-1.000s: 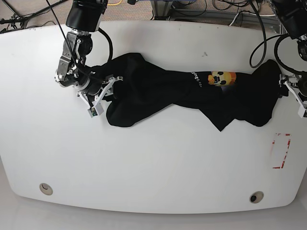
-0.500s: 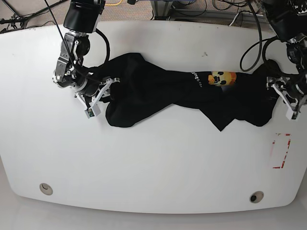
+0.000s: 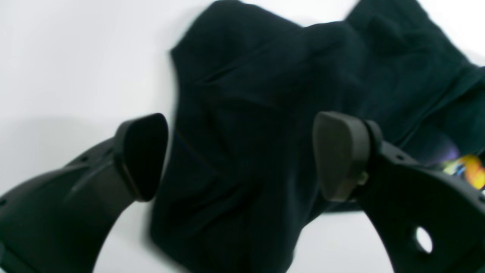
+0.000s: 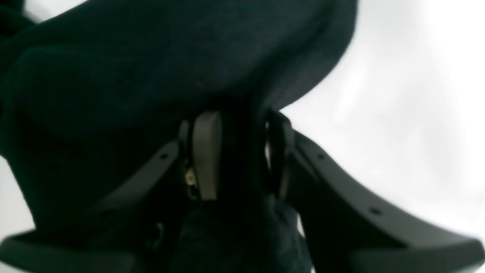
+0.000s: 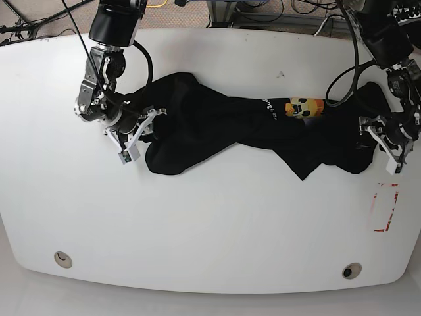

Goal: Fold the T-shirt properly
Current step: 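Move the left gripper along the shirt and grasp its other end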

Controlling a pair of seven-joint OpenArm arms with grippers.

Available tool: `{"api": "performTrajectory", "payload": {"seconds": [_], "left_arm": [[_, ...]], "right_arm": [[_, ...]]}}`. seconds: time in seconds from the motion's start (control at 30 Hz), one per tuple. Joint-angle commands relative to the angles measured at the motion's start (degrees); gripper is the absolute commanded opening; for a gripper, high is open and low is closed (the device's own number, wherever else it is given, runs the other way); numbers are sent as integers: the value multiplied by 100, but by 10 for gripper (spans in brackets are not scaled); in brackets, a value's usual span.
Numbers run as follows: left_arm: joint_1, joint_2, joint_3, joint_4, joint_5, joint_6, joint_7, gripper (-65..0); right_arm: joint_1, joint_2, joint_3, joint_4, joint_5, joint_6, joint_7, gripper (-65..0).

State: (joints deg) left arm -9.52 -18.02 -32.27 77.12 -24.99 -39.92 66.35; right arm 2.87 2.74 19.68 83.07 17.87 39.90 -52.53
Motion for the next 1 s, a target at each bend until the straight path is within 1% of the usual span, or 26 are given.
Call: {"api": "performTrajectory", "payload": {"seconds": [0.0,0.13,0.2,0.47,0.53,0.87,0.97], "left_arm": [[-168,-64,37,-25,-61,-8,-54,-105],[-255,-71,194,-161,58,-8,-81,-104],[-386,-116,457,-280,247,-8,-116,-96],[-429,-147,642,-354,442,-8,-184,-97],[-336,-113,408,-309,581,-8,-246,-89],[-149,-145,-140,-283,527,-8,-296,-84],[-157,-173,-355,-333,608,-8,-323,-77]], "right_arm": [[90,33,9,78,44,10,65,-458],[97,17,2,78,42,10,65,-468],[84,-8,0,30,28,10,37,-460],[85,-26,-1,61,23,10,37,-451],[47,0,16,77,-60,10,-8,-455],[13,4,42,117,-111,10,-18,-454],[2,-9,19,101,-137,10,-94,-454]]}}
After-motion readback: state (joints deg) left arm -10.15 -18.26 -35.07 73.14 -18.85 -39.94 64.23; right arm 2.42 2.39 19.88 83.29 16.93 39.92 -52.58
